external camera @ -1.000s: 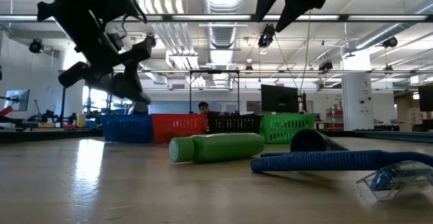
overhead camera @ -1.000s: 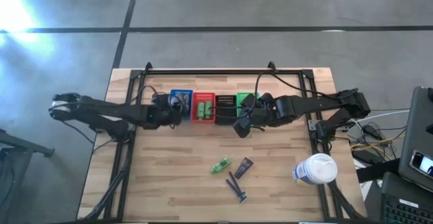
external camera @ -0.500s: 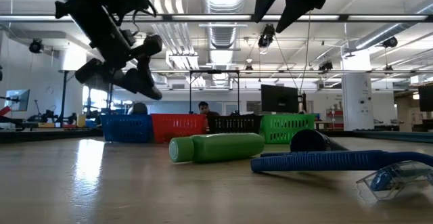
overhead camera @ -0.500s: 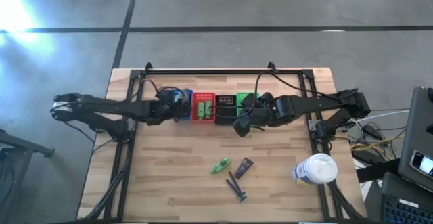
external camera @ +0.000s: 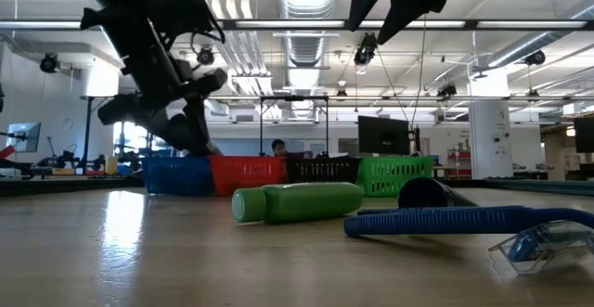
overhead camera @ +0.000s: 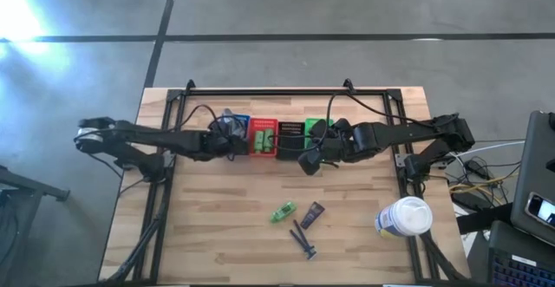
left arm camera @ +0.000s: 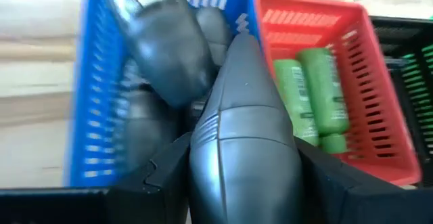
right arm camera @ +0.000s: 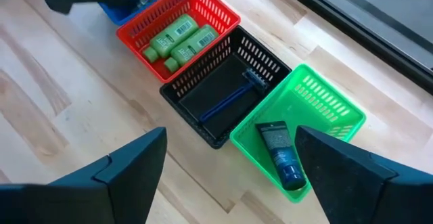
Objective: Pick & Place Travel size toiletries
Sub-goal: Put the deodorant into the blue basket
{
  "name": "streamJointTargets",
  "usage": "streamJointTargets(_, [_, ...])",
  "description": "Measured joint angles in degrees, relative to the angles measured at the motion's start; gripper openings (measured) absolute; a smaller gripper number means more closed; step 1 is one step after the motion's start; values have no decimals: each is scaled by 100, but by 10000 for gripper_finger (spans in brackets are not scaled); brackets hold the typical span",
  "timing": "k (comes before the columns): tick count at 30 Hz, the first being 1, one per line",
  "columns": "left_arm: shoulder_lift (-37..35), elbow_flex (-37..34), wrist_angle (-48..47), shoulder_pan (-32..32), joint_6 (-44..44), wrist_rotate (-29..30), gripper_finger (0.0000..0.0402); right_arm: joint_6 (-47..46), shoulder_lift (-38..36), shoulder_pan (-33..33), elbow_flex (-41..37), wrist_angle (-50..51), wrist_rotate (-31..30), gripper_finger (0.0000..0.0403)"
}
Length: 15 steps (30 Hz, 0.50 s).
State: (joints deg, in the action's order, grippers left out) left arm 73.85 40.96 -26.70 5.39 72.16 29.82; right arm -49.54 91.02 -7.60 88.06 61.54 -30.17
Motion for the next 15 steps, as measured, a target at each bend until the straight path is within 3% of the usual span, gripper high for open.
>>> streamJointTargets(5, [-144,125,-819,0,38,-10,204,4,0,0,-1,-3,0,313])
streamJointTargets(15, [-202,290,-288,0,122,357,208,65,0,0,-1,-7,-46,337])
